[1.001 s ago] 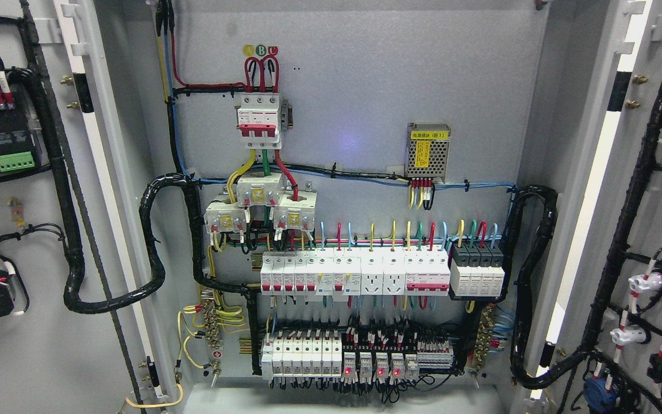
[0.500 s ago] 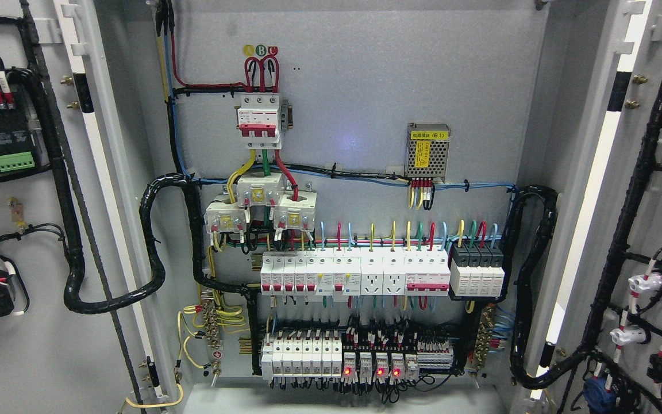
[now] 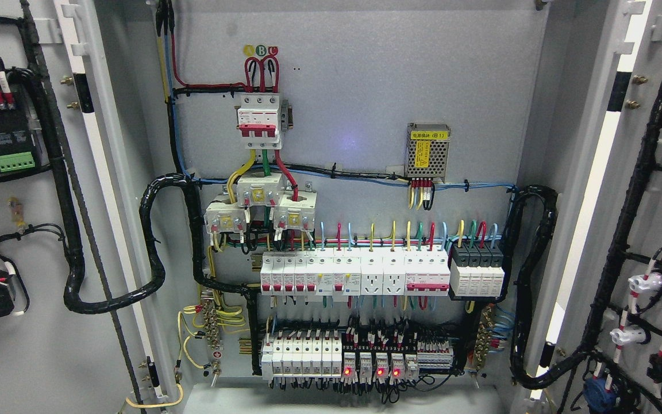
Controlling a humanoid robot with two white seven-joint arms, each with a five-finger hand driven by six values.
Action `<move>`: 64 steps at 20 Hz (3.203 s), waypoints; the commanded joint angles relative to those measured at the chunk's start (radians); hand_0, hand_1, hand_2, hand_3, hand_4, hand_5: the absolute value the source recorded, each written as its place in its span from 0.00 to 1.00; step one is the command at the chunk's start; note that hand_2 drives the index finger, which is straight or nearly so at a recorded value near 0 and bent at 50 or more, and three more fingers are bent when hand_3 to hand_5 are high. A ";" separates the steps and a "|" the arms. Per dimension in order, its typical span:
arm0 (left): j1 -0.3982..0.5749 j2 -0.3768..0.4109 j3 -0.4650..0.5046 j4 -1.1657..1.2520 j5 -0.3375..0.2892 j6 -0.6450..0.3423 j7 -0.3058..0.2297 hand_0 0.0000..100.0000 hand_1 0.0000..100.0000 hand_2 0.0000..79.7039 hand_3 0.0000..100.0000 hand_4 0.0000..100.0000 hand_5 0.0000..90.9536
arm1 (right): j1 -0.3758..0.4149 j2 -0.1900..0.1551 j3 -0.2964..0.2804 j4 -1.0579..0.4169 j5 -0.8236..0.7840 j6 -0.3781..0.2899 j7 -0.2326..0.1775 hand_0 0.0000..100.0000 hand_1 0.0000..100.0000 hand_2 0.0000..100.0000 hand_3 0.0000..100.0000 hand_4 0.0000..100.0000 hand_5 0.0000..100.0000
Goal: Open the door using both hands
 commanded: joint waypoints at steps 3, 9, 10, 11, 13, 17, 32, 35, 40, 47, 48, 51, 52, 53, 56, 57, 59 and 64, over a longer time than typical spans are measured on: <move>-0.001 -0.072 -0.099 0.157 -0.013 0.000 0.000 0.00 0.00 0.00 0.00 0.00 0.00 | -0.019 0.011 0.163 0.357 0.088 -0.002 0.000 0.00 0.00 0.00 0.00 0.00 0.00; -0.023 -0.107 -0.159 0.285 -0.055 0.000 0.000 0.00 0.00 0.00 0.00 0.00 0.00 | -0.091 0.044 0.157 0.555 0.094 -0.003 0.000 0.00 0.00 0.00 0.00 0.00 0.00; -0.026 -0.120 -0.165 0.305 -0.063 0.000 0.000 0.00 0.00 0.00 0.00 0.00 0.00 | -0.103 0.045 0.157 0.584 0.096 -0.003 0.000 0.00 0.00 0.00 0.00 0.00 0.00; -0.030 -0.129 -0.174 0.328 -0.071 0.000 0.000 0.00 0.00 0.00 0.00 0.00 0.00 | -0.114 0.044 0.158 0.618 0.096 -0.002 0.000 0.00 0.00 0.00 0.00 0.00 0.00; -0.047 -0.146 -0.205 0.378 -0.095 0.000 0.000 0.00 0.00 0.00 0.00 0.00 0.00 | -0.138 0.047 0.160 0.680 0.094 0.000 0.000 0.00 0.00 0.00 0.00 0.00 0.00; -0.072 -0.184 -0.243 0.482 -0.134 0.000 0.000 0.00 0.00 0.00 0.00 0.00 0.00 | -0.158 0.073 0.161 0.780 0.096 0.003 0.000 0.00 0.00 0.00 0.00 0.00 0.00; -0.188 -0.313 -0.296 0.847 -0.218 0.001 0.000 0.00 0.00 0.00 0.00 0.00 0.00 | -0.272 0.105 0.157 1.093 0.238 0.006 -0.001 0.00 0.00 0.00 0.00 0.00 0.00; -0.217 -0.347 -0.296 0.944 -0.237 0.003 0.000 0.00 0.00 0.00 0.00 0.00 0.00 | -0.329 0.123 0.149 1.202 0.300 0.006 -0.003 0.00 0.00 0.00 0.00 0.00 0.00; -0.268 -0.396 -0.306 1.110 -0.312 0.003 0.000 0.00 0.00 0.00 0.00 0.00 0.00 | -0.425 0.154 0.163 1.412 0.314 0.009 -0.012 0.00 0.00 0.00 0.00 0.00 0.00; -0.334 -0.459 -0.305 1.300 -0.333 0.007 0.000 0.00 0.00 0.00 0.00 0.00 0.00 | -0.487 0.209 0.157 1.616 0.493 0.082 -0.036 0.00 0.00 0.00 0.00 0.00 0.00; -0.334 -0.462 -0.303 1.302 -0.333 0.009 0.000 0.00 0.00 0.00 0.00 0.00 0.00 | -0.487 0.211 0.160 1.621 0.504 0.098 -0.062 0.00 0.00 0.00 0.00 0.00 0.00; -0.337 -0.466 -0.305 1.314 -0.335 0.014 0.000 0.00 0.00 0.00 0.00 0.00 0.00 | -0.487 0.213 0.160 1.620 0.586 0.164 -0.096 0.00 0.00 0.00 0.00 0.00 0.00; -0.343 -0.472 -0.305 1.323 -0.335 0.014 0.000 0.00 0.00 0.00 0.00 0.00 0.00 | -0.487 0.214 0.158 1.621 0.608 0.182 -0.096 0.00 0.00 0.00 0.00 0.00 0.00; -0.352 -0.479 -0.303 1.337 -0.338 0.015 0.000 0.00 0.00 0.00 0.00 0.00 0.00 | -0.487 0.216 0.160 1.624 0.620 0.201 -0.098 0.00 0.00 0.00 0.00 0.00 0.00; -0.375 -0.495 -0.302 1.391 -0.358 0.015 0.000 0.00 0.00 0.00 0.00 0.00 0.00 | -0.484 0.223 0.160 1.626 0.624 0.256 -0.098 0.00 0.00 0.00 0.00 0.00 0.00; -0.379 -0.495 -0.302 1.395 -0.361 0.017 0.000 0.00 0.00 0.00 0.00 0.00 0.00 | -0.484 0.228 0.160 1.626 0.624 0.259 -0.098 0.00 0.00 0.00 0.00 0.00 0.00; -0.380 -0.500 -0.302 1.395 -0.372 0.038 0.000 0.00 0.00 0.00 0.00 0.00 0.00 | -0.482 0.228 0.161 1.639 0.625 0.271 -0.099 0.00 0.00 0.00 0.00 0.00 0.00; -0.414 -0.502 -0.297 1.408 -0.373 0.135 0.000 0.00 0.00 0.00 0.00 0.00 0.00 | -0.484 0.228 0.157 1.684 0.634 0.319 -0.107 0.00 0.00 0.00 0.00 0.00 0.00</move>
